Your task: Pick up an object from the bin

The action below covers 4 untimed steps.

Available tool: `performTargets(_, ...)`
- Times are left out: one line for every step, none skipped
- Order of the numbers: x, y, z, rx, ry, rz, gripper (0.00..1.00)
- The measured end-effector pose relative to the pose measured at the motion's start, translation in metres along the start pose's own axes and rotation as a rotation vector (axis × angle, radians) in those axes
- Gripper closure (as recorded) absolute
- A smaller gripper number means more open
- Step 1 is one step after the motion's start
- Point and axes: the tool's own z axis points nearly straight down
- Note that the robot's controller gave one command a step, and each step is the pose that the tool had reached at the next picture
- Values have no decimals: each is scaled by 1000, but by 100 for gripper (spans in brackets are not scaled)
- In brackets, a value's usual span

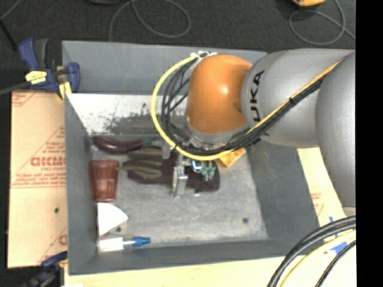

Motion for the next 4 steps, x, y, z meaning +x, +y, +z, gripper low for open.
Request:
performTargets(-2,-1,-5,-1,-8,2,0)
performTargets(-25,-20,50,-2,-12,28,0)
performTargets(-34,-38,89,-3,-6,209,0)
performTargets(-43,-51,95,-3,-17,153,0)
